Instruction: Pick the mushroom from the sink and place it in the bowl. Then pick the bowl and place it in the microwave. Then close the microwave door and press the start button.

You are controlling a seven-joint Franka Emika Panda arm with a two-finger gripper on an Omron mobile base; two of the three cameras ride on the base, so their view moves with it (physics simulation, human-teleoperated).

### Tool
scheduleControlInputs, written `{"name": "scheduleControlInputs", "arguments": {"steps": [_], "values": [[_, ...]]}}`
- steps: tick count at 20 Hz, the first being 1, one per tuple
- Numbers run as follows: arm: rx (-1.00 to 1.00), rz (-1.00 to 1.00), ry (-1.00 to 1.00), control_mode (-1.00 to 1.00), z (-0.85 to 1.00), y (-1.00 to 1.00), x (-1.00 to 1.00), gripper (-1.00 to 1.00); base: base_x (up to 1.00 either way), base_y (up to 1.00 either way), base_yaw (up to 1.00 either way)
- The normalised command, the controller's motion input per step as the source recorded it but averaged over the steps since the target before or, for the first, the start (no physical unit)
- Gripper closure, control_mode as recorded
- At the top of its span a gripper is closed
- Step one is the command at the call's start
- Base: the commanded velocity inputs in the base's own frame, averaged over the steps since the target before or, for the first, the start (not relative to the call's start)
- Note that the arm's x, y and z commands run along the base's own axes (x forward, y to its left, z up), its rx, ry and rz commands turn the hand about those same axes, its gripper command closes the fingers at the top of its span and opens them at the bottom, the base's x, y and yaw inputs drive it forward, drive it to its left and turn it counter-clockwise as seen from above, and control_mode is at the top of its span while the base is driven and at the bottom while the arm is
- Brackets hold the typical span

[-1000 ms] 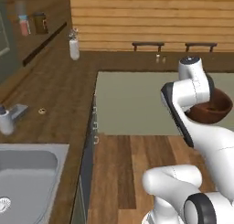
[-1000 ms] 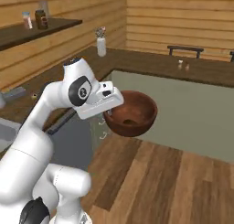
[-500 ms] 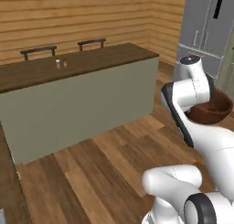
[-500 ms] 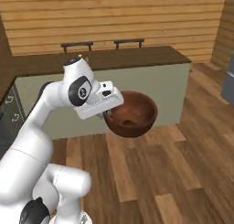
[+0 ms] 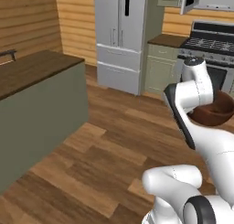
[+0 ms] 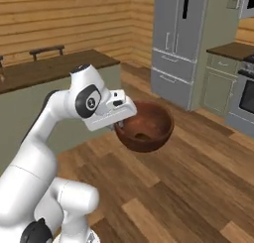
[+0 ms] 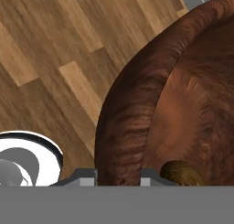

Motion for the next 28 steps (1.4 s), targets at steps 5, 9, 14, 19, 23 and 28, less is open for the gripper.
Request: {"name": "scheduleControlInputs", "arguments": {"steps": [5,9,14,19,23,28], "values": [[0.0,0.0,0.0,1.0,0.0,0.0,0.0,1.0,1.0,-0.02,-0.5],[0.0,0.0,0.0,1.0,0.0,0.0,0.0,1.0,1.0,-0.01,-0.37],[0.0,0.0,0.0,1.0,0.0,0.0,0.0,1.0,1.0,-0.01,-0.23],[0.0,0.0,0.0,1.0,0.0,0.0,0.0,1.0,1.0,0.0,-0.17],[0.0,0.0,0.0,1.0,0.0,0.0,0.0,1.0,1.0,-0.01,-0.18],[0.0,0.0,0.0,1.0,0.0,0.0,0.0,1.0,1.0,-0.01,-0.23]]}}
